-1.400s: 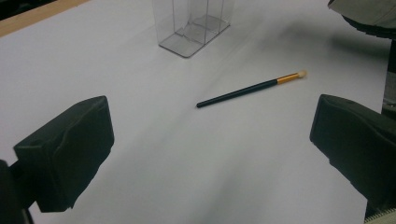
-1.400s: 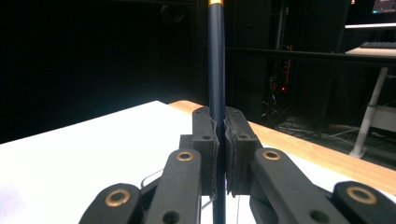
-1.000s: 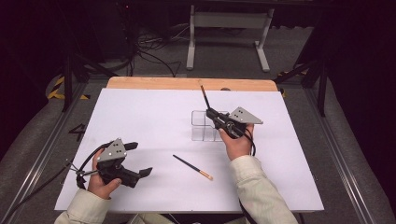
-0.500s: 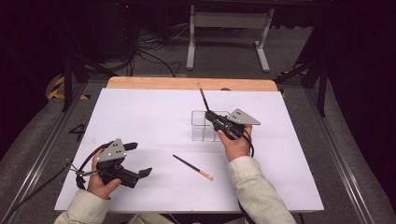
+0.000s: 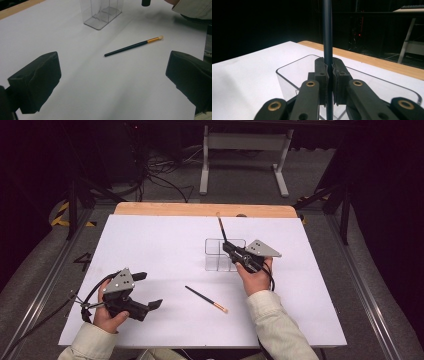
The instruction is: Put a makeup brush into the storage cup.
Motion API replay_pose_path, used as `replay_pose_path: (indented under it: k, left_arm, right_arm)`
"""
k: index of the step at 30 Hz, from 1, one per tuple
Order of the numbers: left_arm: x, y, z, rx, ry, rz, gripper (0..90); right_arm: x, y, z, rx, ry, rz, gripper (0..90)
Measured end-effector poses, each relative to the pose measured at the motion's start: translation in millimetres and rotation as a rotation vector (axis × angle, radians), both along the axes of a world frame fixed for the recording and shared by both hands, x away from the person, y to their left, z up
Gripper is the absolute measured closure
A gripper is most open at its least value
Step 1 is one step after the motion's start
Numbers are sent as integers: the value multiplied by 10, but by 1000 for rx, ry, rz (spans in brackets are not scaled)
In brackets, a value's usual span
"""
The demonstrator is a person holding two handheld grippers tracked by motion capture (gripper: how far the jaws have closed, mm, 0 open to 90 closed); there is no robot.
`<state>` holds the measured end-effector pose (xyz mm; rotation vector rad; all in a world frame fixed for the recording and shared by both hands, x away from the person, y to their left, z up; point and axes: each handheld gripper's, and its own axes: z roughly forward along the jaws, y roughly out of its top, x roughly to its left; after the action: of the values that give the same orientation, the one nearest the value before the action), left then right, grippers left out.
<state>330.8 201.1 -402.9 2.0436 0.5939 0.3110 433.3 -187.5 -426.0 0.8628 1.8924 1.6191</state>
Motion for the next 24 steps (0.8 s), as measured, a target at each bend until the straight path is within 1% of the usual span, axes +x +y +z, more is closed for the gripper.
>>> replay_pose_path:
  k: [3, 4, 7, 15, 20, 22, 23, 24]
  left_arm:
    - [2, -13, -4, 2, 4, -1, 5]
    - [2, -16, -4, 5, 3, -1, 5]
    - [6, -22, -5, 9, 1, -3, 5]
    - [15, -28, -9, 11, 3, -3, 3]
    - [17, -37, -11, 16, 1, -3, 3]
    - [20, -42, -12, 18, 3, -5, 3]
    - [21, -46, -13, 21, 1, -7, 3]
    - [19, -52, -13, 22, -1, -6, 3]
  right_arm:
    - [-23, -46, 3, 8, 13, 1, 843]
    - [-29, -57, 5, 10, 11, 5, 842]
    - [-59, -73, 16, -7, 10, 9, 841]
    - [-72, -100, -8, -12, 30, 13, 838]
    - [-83, -103, -25, -17, 34, 16, 833]
    - [-92, -102, -32, -22, 38, 16, 814]
    - [-91, -103, -36, -23, 31, 13, 789]
    - [-96, -112, -37, -24, 29, 5, 743]
